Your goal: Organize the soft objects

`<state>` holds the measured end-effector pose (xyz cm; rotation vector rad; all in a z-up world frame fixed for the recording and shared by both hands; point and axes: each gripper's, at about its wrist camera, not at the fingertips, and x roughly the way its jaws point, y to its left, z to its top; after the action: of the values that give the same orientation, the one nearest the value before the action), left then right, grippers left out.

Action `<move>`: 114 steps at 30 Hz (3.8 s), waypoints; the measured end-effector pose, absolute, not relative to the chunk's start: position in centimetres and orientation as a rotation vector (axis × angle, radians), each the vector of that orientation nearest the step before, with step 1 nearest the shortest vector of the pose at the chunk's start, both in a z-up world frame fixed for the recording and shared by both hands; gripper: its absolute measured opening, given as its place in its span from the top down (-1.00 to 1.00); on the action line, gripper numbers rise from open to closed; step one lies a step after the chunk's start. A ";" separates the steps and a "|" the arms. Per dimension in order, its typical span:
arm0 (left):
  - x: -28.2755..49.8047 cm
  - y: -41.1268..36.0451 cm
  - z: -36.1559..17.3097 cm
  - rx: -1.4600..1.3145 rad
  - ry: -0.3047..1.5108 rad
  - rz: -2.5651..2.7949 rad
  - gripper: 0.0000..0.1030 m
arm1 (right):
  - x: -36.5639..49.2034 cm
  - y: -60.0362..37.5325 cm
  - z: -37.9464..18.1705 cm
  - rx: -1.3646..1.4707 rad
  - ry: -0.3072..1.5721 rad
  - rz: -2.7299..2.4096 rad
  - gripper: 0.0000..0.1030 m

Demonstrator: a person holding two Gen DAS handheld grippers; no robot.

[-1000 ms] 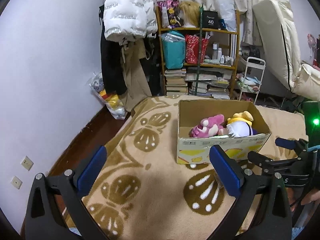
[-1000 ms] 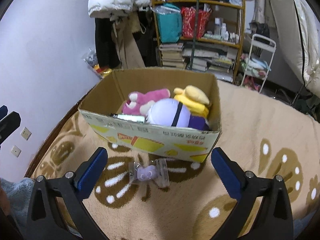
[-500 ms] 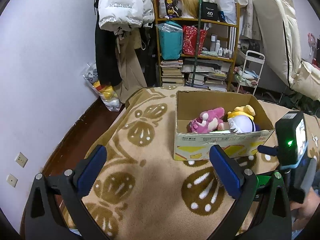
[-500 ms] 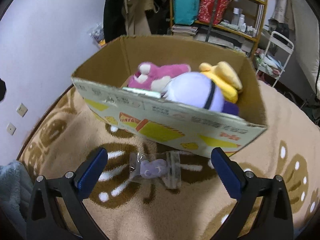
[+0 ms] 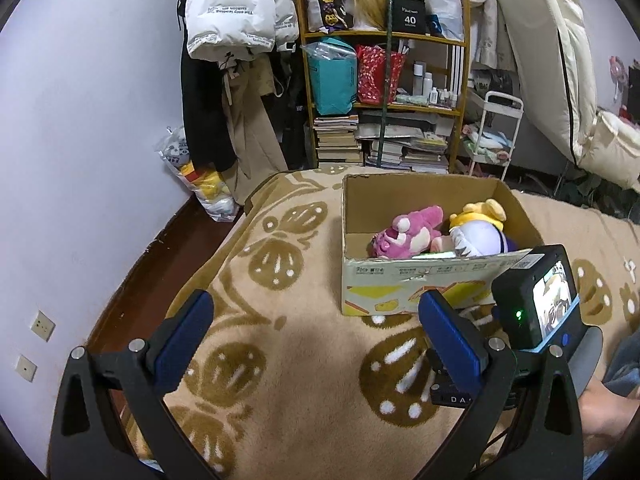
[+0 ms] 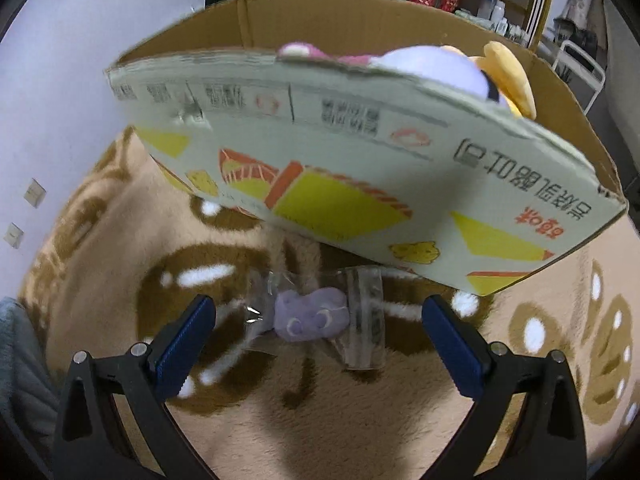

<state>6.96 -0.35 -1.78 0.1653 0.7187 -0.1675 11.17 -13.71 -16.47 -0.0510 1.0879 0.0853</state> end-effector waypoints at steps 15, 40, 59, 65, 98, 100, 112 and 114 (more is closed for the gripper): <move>7.1 -0.9 -2.2 0.190 0.727 -0.160 -0.96 | 12.0 -14.7 -18.6 -0.006 1.192 0.085 -0.58; 6.5 -0.4 -1.2 0.160 0.676 -0.149 -0.96 | 10.5 -16.9 -4.5 0.094 0.686 0.075 -0.57; 5.0 -2.6 -1.4 0.224 0.626 -0.175 -0.96 | 13.6 -18.8 -5.8 0.084 0.703 0.058 -0.77; 4.2 -2.4 -0.5 0.211 0.574 -0.184 -0.96 | 12.2 -18.9 -4.2 0.074 0.663 0.053 -0.93; 2.2 -1.8 1.2 0.198 0.490 -0.172 -0.96 | 2.1 -22.4 0.9 0.089 0.581 -0.109 -1.00; 2.2 -1.9 1.2 0.197 0.492 -0.172 -0.96 | 2.0 -22.5 0.8 0.094 0.581 -0.114 -1.00; 2.4 -1.9 1.1 0.197 0.498 -0.162 -0.96 | 1.8 -22.9 0.8 0.108 0.577 -0.116 -1.00; 2.4 -1.9 1.1 0.197 0.500 -0.164 -0.96 | 1.9 -22.9 0.8 0.112 0.576 -0.113 -1.00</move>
<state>2.42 -1.89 1.07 0.1973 0.4997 -0.1639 1.90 -22.85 0.80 0.1115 0.5765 -0.1130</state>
